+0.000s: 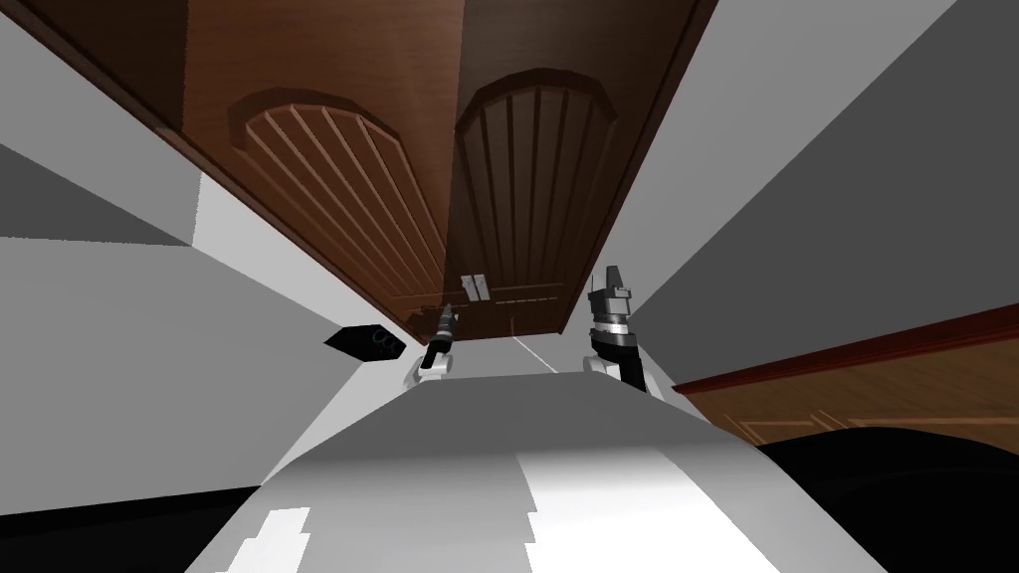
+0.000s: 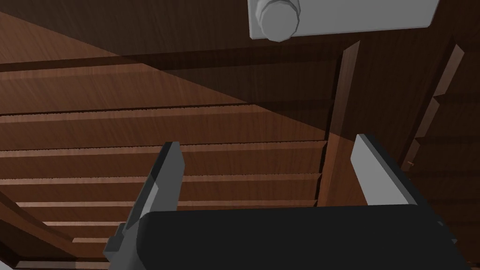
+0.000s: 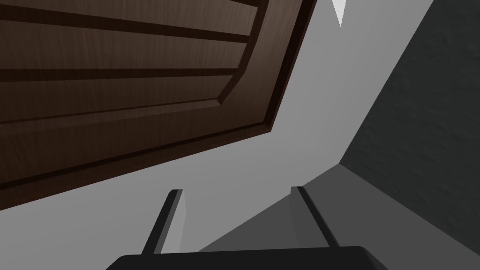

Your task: Pull the door open

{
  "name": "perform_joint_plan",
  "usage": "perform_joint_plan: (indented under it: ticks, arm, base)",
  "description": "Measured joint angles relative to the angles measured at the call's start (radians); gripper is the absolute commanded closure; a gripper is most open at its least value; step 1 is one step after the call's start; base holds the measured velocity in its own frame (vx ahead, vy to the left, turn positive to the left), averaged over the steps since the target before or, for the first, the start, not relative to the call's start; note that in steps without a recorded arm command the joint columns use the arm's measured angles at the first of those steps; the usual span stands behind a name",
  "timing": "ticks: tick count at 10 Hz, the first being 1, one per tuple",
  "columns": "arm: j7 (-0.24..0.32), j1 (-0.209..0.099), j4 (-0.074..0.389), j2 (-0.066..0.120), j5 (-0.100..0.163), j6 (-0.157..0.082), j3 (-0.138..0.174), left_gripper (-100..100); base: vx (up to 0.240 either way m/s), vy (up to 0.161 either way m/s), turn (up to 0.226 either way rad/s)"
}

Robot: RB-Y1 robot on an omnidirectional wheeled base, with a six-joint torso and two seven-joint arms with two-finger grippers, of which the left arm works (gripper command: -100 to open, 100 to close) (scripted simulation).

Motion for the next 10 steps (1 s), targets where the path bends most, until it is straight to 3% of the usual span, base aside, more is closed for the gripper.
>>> perform_joint_plan:
  ticks: [3,5,9,10]
  arm:
    - [0.018,-0.028,0.054,0.015,0.012,0.004,0.002,-100]
    - [0.022,-0.038,0.069,0.017,0.014,0.006,0.002,-100]
    - [0.025,-0.01,0.121,0.061,0.029,0.008,0.073,-100]
    - [0.032,-0.005,0.15,0.081,0.035,-0.004,0.089,-100]
  base:
    - [0.185,0.036,-0.084]
    - [0.036,0.026,0.06]
    - [-0.001,0.056,0.066]
    - [0.108,0.066,0.001]
